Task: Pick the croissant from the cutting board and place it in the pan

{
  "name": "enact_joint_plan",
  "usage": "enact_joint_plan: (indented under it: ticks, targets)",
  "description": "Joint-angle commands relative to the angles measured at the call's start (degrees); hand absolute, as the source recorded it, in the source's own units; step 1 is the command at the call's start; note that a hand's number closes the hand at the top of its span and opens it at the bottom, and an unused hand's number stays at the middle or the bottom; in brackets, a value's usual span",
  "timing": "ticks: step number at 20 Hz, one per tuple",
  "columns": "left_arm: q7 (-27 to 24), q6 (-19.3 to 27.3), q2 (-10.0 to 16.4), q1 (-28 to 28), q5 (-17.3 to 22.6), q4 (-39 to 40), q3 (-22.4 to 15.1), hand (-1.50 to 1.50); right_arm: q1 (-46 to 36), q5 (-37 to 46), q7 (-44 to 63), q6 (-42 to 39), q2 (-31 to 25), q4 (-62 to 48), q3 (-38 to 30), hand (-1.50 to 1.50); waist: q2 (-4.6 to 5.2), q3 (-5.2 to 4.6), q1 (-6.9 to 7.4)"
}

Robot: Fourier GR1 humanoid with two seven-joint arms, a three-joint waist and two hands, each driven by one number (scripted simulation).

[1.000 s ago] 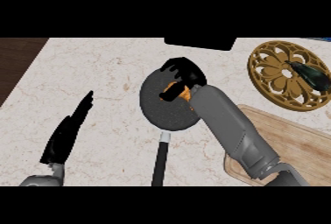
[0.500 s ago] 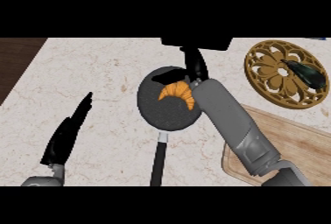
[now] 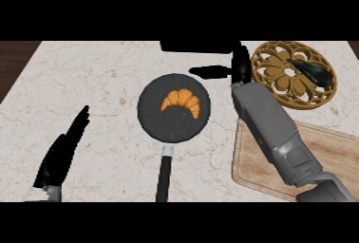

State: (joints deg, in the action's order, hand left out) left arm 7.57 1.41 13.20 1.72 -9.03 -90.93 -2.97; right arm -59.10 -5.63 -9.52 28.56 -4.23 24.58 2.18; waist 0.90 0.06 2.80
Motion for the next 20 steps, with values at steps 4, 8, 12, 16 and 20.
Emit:
enact_joint_plan:
  ticks: [4, 8, 12, 16, 20]
  targets:
    - [4.68, -1.05, 1.52, 1.55, 0.68, -4.29, 1.87, 0.00, 4.90, -0.36, -9.19, -6.80, -8.00, -1.21, -3.04, -1.50, -0.68, 0.00, -1.78]
    - [-1.28, -0.18, -0.04, 3.78, -0.19, -1.71, 1.79, 0.00, 6.69, -1.05, -9.59, -12.99, -13.89, 0.02, -4.52, -1.50, -0.82, -0.05, -2.30]
    - [0.32, -0.88, -0.20, 3.83, -0.28, -2.08, 1.86, 0.00, 9.14, -1.32, -12.54, -18.40, -18.80, -1.25, -6.12, -1.50, -0.77, -0.03, -2.25]
    - [-0.17, -1.40, 0.34, 0.34, -0.19, 0.95, 3.39, 0.00, 10.51, -1.20, -17.05, -25.00, -23.31, -5.68, -7.64, -1.50, -0.47, -0.01, -1.89]
    - [6.47, -1.06, -1.27, 0.91, -0.91, -6.31, 1.82, 0.00, 10.42, -1.00, -15.79, -26.55, -23.83, -4.90, -8.45, -1.50, -0.72, -0.01, -1.98]
